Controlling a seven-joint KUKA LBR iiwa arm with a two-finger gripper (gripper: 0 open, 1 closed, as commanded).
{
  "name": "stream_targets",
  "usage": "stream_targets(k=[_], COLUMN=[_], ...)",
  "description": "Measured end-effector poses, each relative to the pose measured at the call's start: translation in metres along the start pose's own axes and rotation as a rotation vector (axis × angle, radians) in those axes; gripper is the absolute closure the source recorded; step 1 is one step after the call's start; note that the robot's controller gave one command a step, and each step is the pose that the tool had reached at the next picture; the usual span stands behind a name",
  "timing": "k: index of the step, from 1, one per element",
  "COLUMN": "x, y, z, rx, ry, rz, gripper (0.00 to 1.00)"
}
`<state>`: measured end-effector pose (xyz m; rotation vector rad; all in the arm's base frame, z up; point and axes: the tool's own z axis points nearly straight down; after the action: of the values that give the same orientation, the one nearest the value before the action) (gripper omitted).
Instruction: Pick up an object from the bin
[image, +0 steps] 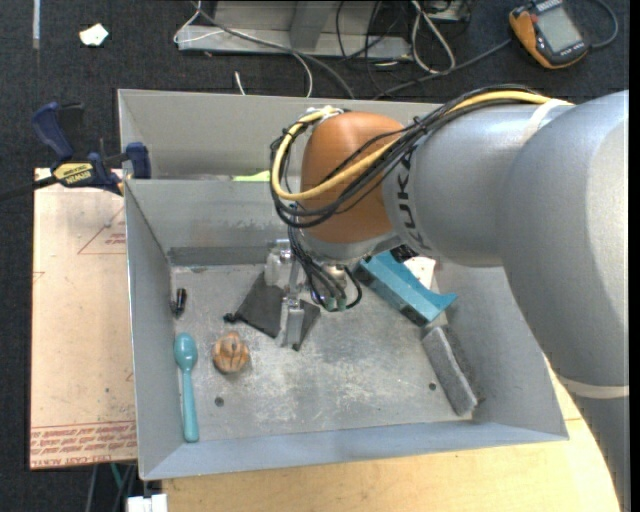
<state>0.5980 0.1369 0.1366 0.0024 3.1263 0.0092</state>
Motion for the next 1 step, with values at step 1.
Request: stream_targets(k=[1], x=[0.0110], y=[0.0153], z=[0.0610], rx=[-0.004], ry=[-0.004], rz=[-0.050], gripper=[0.00])
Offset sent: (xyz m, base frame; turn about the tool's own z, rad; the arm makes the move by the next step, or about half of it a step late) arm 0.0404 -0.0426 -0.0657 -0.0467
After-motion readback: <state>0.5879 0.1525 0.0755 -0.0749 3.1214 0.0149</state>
